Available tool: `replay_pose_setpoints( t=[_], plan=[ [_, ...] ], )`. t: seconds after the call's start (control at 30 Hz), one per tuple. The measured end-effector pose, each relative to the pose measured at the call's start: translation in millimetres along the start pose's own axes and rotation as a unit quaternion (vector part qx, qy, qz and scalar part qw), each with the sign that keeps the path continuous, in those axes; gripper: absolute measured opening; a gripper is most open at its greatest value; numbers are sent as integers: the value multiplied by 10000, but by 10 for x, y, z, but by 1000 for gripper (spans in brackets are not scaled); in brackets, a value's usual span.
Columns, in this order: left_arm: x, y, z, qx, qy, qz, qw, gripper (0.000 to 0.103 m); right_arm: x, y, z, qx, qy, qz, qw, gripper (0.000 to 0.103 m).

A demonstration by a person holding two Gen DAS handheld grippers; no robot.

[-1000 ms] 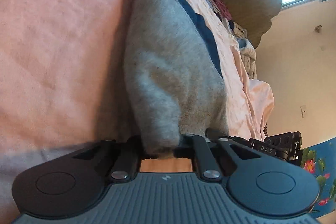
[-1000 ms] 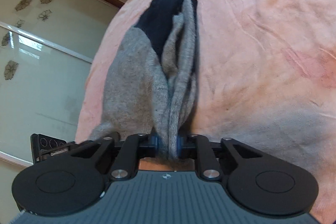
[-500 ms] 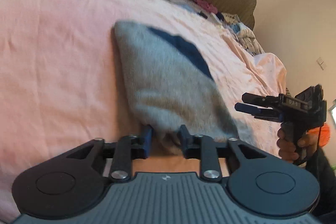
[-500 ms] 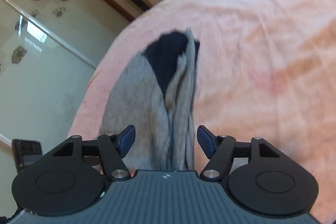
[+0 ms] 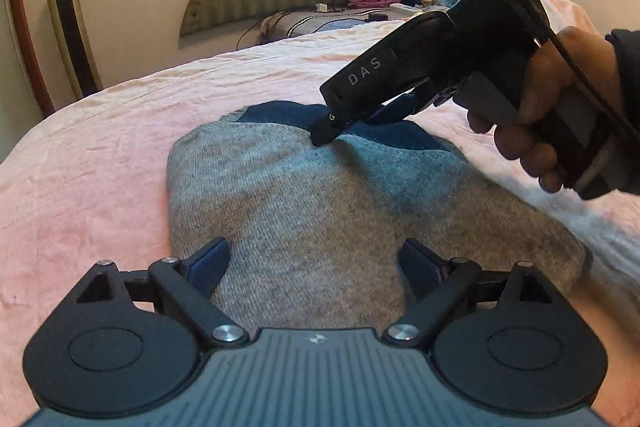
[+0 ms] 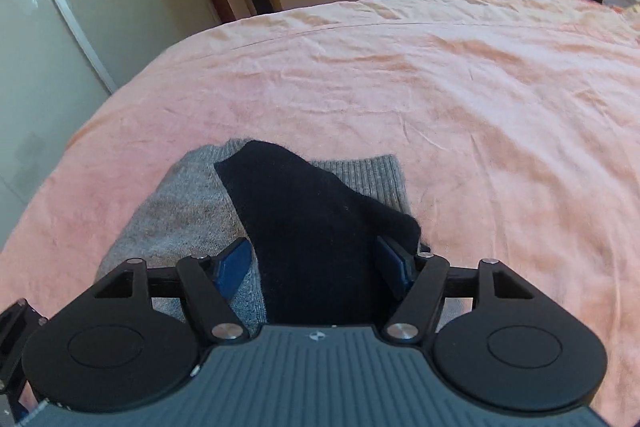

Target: Fold small clothes

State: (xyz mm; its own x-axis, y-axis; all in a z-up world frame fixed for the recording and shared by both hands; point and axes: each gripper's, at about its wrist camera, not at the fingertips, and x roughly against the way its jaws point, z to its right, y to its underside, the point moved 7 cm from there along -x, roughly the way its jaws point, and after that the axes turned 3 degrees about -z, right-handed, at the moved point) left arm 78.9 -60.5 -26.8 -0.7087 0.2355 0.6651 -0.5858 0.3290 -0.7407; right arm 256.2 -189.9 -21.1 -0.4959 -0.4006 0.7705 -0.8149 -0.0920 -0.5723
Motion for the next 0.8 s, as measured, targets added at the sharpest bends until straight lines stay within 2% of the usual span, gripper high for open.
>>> replay_pose_setpoints(
  t=[0.07, 0.13, 0.2, 0.23, 0.27, 0.33, 0.4, 0.43, 0.47, 0.5, 0.53, 0.57, 0.63, 0.67, 0.77, 0.8],
  plan=[
    [-14, -6, -2, -15, -1, 21, 10000, 94, -26, -81, -103, 174, 205, -282, 9992, 66],
    [-33, -21, 8, 5, -9, 7, 10000, 95, 59, -227, -193, -40, 373, -224, 9990, 62],
    [-53, -40, 50, 21, -17, 19, 10000, 96, 170, -360, -492, 163, -85, 74, 9998, 62],
    [-58, -49, 73, 14, -25, 23, 10000, 97, 170, -393, -670, 283, -374, 62, 9989, 63],
    [-56, -45, 78, 10, -27, 22, 10000, 97, 117, -409, -850, 419, -601, -46, 9973, 66],
    [-48, -47, 92, 17, -24, 14, 10000, 98, -79, -393, -1140, 784, -722, -364, 9936, 72],
    [-45, -45, 93, 22, -8, 10, 10000, 98, -410, -343, -1273, 1077, -466, -797, 9899, 73],
    [-41, -44, 93, 23, -3, 14, 10000, 98, -611, -287, -1247, 1141, -196, -1044, 9878, 74],
    [-41, -43, 90, 29, 0, 23, 10000, 98, -699, -275, -1248, 1398, -157, -812, 9867, 82],
    [-40, -41, 90, 27, 4, 29, 10000, 98, -769, -259, -1258, 1559, -179, -755, 9847, 94],
    [-52, -42, 86, 23, 9, 33, 10000, 98, -811, -248, -1292, 1622, -157, -776, 9836, 100],
    [-52, -40, 91, 23, 10, 35, 10000, 98, -851, -224, -1359, 1783, 65, -829, 9805, 103],
    [-43, -29, 101, 4, 15, 43, 10000, 98, -866, -173, -1463, 2119, 398, -912, 9722, 103],
    [-37, -24, 102, 1, 22, 46, 10000, 98, -809, -180, -1447, 1986, 341, -877, 9756, 102],
    [-23, -8, 105, 18, 44, 78, 10000, 98, -471, -277, -1212, 1081, -59, -528, 9927, 84],
    [-43, -9, 92, 5, 39, 94, 9999, 98, -349, -289, -1124, 854, -172, -400, 9954, 83]
  ],
)
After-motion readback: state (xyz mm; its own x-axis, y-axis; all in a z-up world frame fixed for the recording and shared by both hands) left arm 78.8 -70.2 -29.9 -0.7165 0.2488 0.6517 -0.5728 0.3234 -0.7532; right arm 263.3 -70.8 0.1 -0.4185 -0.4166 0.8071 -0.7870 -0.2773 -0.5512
